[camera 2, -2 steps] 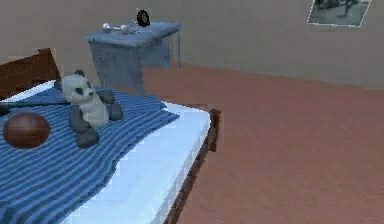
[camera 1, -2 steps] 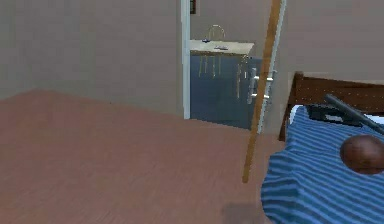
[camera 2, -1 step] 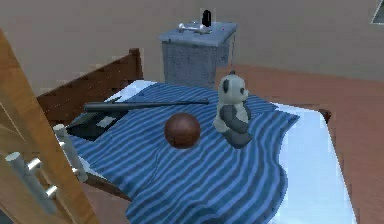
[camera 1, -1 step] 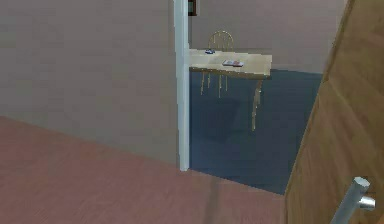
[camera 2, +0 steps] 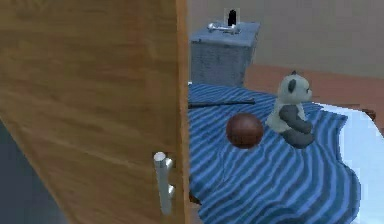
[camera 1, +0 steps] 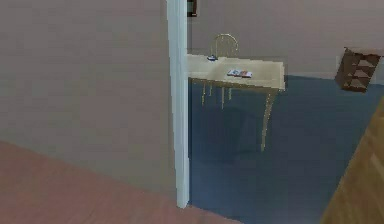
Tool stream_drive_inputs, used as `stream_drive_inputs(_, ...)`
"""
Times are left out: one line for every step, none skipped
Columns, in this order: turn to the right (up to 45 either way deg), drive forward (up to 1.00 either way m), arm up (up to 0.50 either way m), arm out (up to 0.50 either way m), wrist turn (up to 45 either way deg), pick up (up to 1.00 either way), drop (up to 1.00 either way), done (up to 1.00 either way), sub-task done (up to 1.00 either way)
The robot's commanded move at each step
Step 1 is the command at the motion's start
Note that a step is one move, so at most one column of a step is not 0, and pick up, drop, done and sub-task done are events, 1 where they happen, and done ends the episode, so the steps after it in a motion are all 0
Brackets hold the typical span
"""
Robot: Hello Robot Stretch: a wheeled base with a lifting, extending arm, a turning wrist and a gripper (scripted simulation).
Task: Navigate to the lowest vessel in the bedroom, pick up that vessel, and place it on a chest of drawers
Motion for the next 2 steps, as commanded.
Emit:
stream_drive_inputs(12.0,0.00,0.00,0.00,0.0,0.00,0.00,0.00,0.00)
stream_drive_inputs(0.0,1.00,0.00,0.00,0.0,0.00,0.00,0.00,0.00)
